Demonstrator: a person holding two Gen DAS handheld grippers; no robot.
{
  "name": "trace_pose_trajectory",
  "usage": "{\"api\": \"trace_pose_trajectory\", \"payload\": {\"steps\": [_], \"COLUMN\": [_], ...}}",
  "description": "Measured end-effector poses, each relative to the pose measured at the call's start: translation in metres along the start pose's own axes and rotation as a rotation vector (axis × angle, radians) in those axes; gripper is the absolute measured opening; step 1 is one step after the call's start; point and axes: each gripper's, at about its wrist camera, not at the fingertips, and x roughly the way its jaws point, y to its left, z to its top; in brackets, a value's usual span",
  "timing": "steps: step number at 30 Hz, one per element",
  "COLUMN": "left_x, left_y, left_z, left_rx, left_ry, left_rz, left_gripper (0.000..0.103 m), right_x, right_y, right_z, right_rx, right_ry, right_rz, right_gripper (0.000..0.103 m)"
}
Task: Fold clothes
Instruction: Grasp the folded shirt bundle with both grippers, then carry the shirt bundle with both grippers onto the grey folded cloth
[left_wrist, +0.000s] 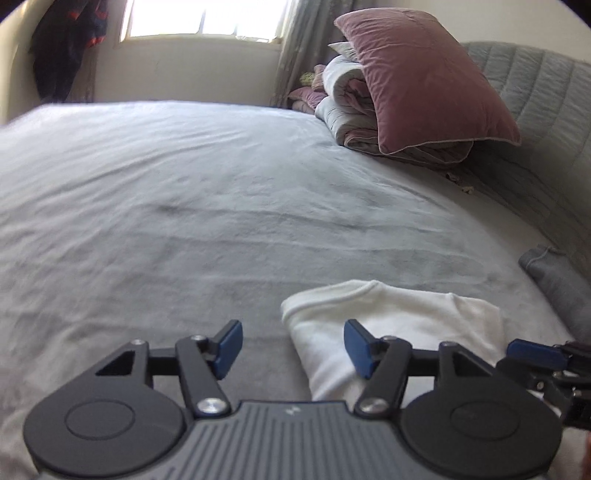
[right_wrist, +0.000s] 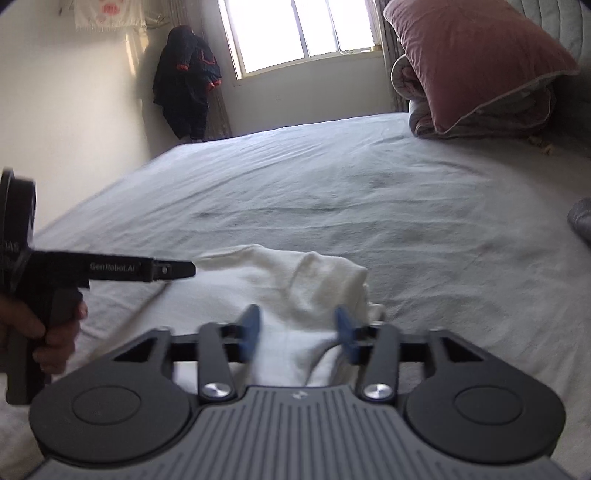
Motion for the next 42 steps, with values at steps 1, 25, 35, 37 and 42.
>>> {"api": "trace_pose_trajectory", "payload": {"steps": [1,25,35,37,42], "left_x": [-0.004,-0.011,-0.015,-0.013,-0.002], "left_y": [0.003,-0.013,-0.048,-0.059,-0.098], "left_z": [-0.001,-0.027,-0.003,0.003,0.021], "left_rx": [-0.029,-0.288,-0.308,-0.332,-0.341], "left_ry": [0.008,0.091,0.071,0.062,0.047], "left_rz": [-0.014,-0.146,-0.14,-0.152,-0.179], "left_gripper": [0.064,0.04,0.035,0.035,0.034], "right_x": [-0.002,-0.005,-0.027,-0.032,-0.052], "right_y": [0.0,-0.042,-0.058,-0.062,-0.08], "right_z": [0.001,-0.007,0.014,0.02,0.043], "right_rx": [0.007,0.613,0.644,0.648,0.635], "right_ry": [0.0,0.136,0.064,0.052,-0.008], "right_rz": [-0.011,0.144,0.144,0.123,0.064], "right_gripper": [0.067,0.04,0.039,0.039,0.039]}}
